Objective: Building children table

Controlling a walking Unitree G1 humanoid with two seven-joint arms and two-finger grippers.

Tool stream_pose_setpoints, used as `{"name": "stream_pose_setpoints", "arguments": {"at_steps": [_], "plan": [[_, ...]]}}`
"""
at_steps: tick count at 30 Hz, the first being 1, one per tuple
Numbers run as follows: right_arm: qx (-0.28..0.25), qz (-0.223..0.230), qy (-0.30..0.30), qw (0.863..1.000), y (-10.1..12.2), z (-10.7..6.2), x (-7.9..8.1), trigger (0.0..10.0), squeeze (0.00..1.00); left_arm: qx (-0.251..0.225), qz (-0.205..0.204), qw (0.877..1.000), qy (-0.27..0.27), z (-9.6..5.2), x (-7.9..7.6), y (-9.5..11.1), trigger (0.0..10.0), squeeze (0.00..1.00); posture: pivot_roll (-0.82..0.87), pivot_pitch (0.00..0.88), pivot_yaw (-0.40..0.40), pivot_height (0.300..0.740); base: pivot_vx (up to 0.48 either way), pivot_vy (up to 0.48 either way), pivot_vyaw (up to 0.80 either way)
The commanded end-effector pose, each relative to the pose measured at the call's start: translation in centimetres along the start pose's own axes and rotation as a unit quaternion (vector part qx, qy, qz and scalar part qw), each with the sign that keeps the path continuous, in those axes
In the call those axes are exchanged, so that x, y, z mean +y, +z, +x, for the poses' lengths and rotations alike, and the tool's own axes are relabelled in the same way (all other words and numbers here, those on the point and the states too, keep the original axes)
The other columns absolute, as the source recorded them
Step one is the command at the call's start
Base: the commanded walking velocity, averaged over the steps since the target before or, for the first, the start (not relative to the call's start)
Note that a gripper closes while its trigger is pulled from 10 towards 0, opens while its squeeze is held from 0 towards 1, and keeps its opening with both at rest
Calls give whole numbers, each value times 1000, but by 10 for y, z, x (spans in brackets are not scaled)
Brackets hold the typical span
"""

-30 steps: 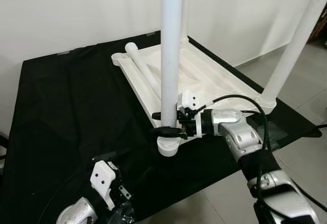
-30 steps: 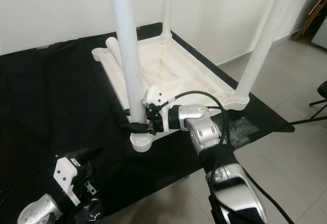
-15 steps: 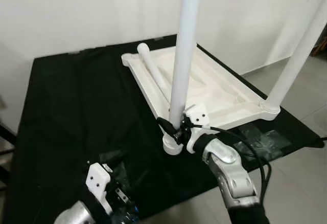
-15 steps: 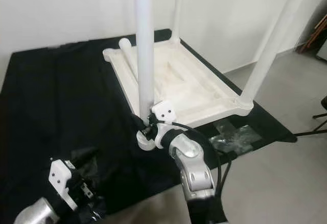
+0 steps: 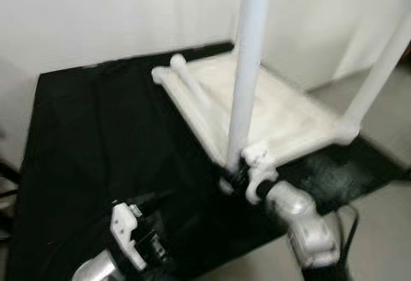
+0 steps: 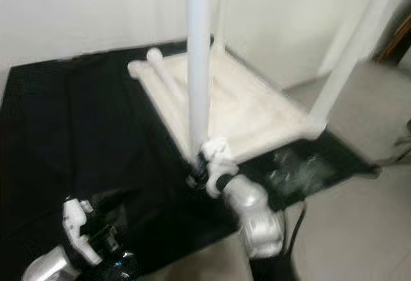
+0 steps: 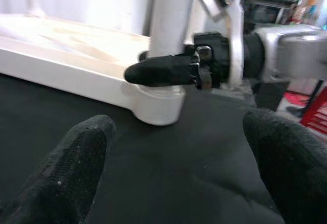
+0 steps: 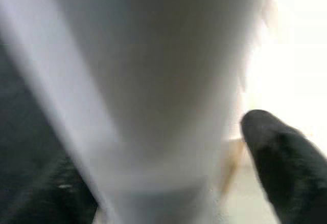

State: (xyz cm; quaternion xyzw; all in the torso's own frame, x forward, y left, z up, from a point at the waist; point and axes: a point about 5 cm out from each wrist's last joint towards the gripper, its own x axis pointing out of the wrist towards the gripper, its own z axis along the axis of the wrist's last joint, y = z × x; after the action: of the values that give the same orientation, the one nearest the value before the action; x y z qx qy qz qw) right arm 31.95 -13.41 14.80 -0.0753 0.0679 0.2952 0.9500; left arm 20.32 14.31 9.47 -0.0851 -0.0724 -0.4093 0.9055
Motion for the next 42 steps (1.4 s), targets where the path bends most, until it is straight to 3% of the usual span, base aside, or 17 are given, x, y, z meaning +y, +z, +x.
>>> {"name": "stream_pose_setpoints", "arguments": {"at_steps": [1, 2, 5, 8, 15, 16, 17, 18, 28, 32, 33, 34, 36, 38, 40, 41, 42], "plan": [[-23, 1, 37, 999, 8, 2, -6, 10000, 827, 2, -10, 1000, -3, -2, -1, -2, 10000, 0, -44, 95, -24, 740, 0, 0, 0], [-40, -12, 65, 997, 19, 2, -15, 10000, 0, 0, -15, 1000, -4, -1, -1, -2, 10000, 0, -38, 86, -30, 740, 0, 0, 0], [-48, -24, 88, 995, 26, 2, -22, 10000, 0, -2, -19, 1000, -5, -1, -1, -2, 10000, 0, -34, 84, -32, 740, 0, 0, 0], [-41, -66, 190, 979, 41, 5, -33, 10000, 0, -9, -31, 999, -5, -1, 0, -3, 10000, 0, -29, 78, -35, 740, 0, 0, 0], [-21, -57, 283, 957, 45, 17, -31, 10000, 0, -15, -38, 999, 2, -2, 2, -3, 10000, 0, -22, 76, -37, 740, 0, 0, 0], [-20, -53, 296, 953, 44, 17, -32, 2196, 0, -16, -38, 999, 3, -2, 2, -3, 10000, 0, -14, 76, -37, 740, 0, 0, 0], [-20, -53, 296, 953, 44, 17, -32, 2196, 0, -16, -38, 999, 3, -2, 2, -3, 10000, 0, -14, 76, -37, 740, 0, 0, 0], [-15, -50, 304, 951, 42, 18, -34, 0, 0, -16, -38, 999, 3, -2, 2, -3, 10000, 0, -13, 77, -38, 740, 0, 0, 0], [-3, -40, 289, 956, 33, 14, -45, 0, 0, -18, -42, 999, 6, -3, 1, -3, 10000, 0, -41, 91, -44, 740, 0, 0, 0], [3, -34, 225, 974, 14, 9, -42, 0, 0, -18, -46, 999, 7, -3, 1, -4, 10000, 0, -67, 102, -46, 740, 0, 0, 0], [11, -20, 146, 989, -7, 10, -27, 0, 0, -17, -48, 999, 7, -4, 2, -4, 10000, 0, -69, 109, -41, 740, 0, 0, 0], [11, -20, 146, 989, -7, 10, -27, 0, 0, -17, -48, 999, 7, -4, 2, -4, 10000, 0, -69, 109, -41, 740, 0, 0, 0], [18, 40, -68, 997, -36, 6, -1, 0, 0, -15, -49, 999, 8, -7, 4, -3, 10000, 0, -76, 116, -27, 740, 0, 0, 0], [18, 40, -68, 997, -36, 6, -1, 0, 0, -15, -49, 999, 8, -7, 4, -3, 10000, 0, -76, 116, -27, 740, 0, 0, 0], [38, 54, -104, 992, -52, 0, 25, 0, 0, -13, -50, 999, 6, -7, 4, -3, 10000, 0, -78, 124, -15, 740, 0, 0, 0], [51, 70, -99, 991, -64, -1, 50, 0, 0, -10, -50, 999, 3, -6, 6, -3, 10000, 0, -87, 124, 1, 740, 0, 0, 0], [51, 70, -99, 991, -64, -1, 50, 0, 0, -10, -50, 999, 3, -6, 6, -3, 10000, 0, -87, 124, 1, 740, 0, 0, 0]]}}
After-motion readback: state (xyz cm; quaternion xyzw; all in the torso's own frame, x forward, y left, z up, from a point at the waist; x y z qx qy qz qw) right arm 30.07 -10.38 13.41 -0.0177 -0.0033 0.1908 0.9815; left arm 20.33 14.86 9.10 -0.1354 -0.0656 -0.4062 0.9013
